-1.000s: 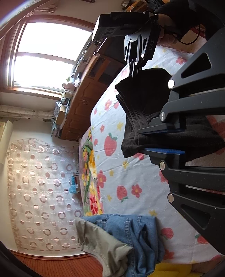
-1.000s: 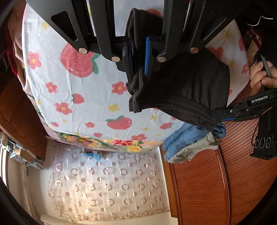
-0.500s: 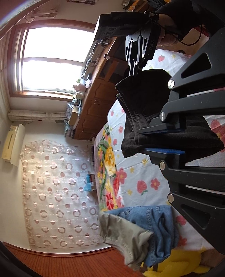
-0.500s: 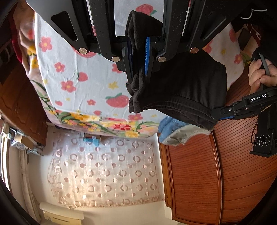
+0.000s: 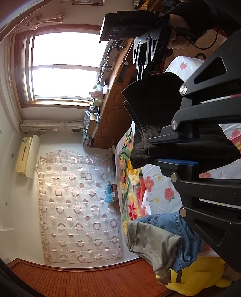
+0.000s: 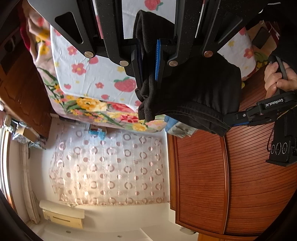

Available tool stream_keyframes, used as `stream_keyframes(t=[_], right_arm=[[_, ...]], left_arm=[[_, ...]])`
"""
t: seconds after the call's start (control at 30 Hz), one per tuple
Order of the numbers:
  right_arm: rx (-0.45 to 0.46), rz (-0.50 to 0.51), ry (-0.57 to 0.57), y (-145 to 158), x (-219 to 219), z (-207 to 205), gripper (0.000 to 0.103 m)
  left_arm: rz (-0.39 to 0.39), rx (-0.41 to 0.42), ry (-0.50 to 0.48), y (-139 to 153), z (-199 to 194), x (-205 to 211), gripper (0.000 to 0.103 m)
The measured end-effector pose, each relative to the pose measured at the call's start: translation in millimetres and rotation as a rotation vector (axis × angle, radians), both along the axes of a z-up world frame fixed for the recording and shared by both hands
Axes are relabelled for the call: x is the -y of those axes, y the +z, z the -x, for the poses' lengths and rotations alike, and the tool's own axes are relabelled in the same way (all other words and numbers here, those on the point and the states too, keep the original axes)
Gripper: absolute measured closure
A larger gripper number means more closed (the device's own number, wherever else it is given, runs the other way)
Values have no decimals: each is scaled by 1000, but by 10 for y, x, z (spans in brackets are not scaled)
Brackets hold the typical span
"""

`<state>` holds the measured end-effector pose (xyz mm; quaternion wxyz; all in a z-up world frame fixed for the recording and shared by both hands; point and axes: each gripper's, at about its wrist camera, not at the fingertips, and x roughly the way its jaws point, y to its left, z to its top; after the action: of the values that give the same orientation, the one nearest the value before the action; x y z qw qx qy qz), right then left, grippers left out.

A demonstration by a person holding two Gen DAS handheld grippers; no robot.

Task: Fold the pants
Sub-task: 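Carry the held black shorts with the left gripper over to the jeans stack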

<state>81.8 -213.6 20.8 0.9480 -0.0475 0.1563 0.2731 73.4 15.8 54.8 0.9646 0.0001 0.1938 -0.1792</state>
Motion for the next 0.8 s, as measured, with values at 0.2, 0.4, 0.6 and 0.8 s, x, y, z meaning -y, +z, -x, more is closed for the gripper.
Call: stream_keyframes(t=[0.2, 0.4, 0.6, 0.8], right_arm=[[26, 7, 12, -34, -33, -80, 92], [34, 22, 30, -69, -95, -214, 92], [30, 38, 65, -62, -223, -423, 92], [23, 59, 108, -4, -363, -758, 92]], left_arm=[[4, 15, 14, 24, -8, -80, 88], [13, 8, 38, -8, -60, -203, 88], [21, -5, 74, -54, -176, -368, 88], [22, -21, 119, -118, -345, -537, 88]])
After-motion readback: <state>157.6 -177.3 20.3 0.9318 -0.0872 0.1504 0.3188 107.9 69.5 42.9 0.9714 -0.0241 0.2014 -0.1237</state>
